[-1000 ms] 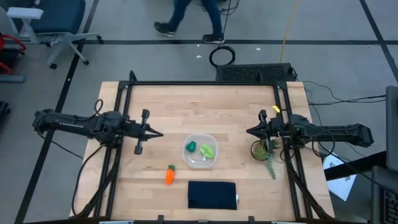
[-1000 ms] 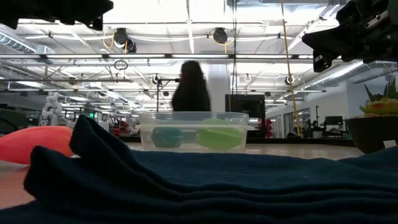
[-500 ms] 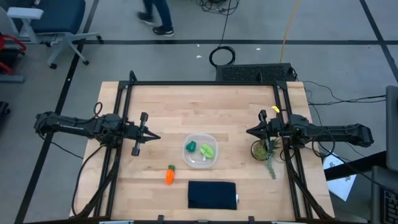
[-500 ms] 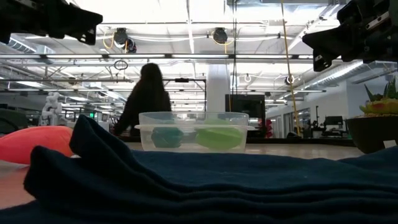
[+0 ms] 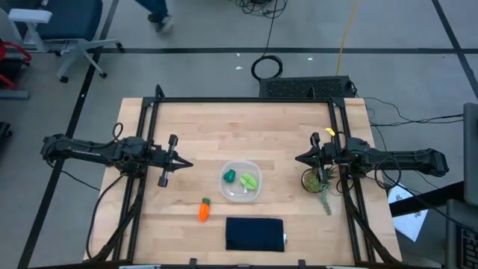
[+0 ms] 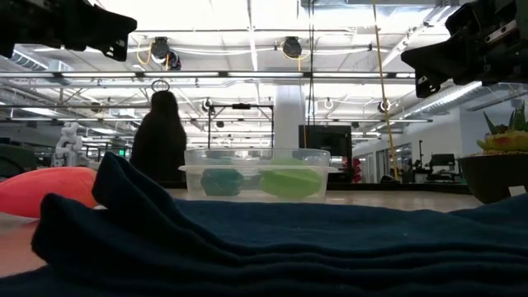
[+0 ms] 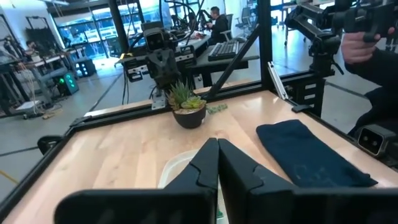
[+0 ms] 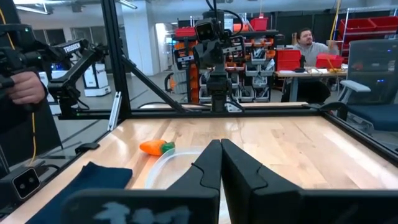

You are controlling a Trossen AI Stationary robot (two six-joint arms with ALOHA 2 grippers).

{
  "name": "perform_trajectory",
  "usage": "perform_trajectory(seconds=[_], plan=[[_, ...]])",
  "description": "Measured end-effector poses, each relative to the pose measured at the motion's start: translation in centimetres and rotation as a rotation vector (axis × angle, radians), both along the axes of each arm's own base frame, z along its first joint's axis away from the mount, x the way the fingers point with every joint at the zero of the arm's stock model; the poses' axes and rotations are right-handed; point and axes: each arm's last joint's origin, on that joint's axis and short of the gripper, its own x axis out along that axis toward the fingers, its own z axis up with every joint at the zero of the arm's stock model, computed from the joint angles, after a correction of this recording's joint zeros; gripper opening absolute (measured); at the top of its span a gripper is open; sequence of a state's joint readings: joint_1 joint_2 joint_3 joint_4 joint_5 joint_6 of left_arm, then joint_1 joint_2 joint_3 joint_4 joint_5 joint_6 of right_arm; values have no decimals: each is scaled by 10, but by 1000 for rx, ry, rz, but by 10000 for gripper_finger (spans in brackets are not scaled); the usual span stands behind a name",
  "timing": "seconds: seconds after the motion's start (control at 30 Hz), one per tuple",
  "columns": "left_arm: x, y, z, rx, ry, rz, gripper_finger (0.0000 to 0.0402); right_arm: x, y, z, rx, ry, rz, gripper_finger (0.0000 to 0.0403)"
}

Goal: Pick and placing Produce into tupperware
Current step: Put the carrot into the bin

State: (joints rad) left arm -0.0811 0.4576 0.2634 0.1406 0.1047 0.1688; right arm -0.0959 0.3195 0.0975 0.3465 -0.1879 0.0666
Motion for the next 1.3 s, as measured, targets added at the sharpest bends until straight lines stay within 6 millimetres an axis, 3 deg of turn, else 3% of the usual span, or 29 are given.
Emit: perform_trajectory(seconds=[0.4,0.53,1.07,1.3], plan=[[-1,-6,8,-71,7,1,4,0,0,0,0,0,0,0],[2,-8,16,-75,62,78,2,0,0,0,0,0,0,0],[38,-35,48,-108,388,166,1,0,0,0,-7,0,0,0],[54,-52,53,-133,487,151,1,0,0,0,16,6,1,0]])
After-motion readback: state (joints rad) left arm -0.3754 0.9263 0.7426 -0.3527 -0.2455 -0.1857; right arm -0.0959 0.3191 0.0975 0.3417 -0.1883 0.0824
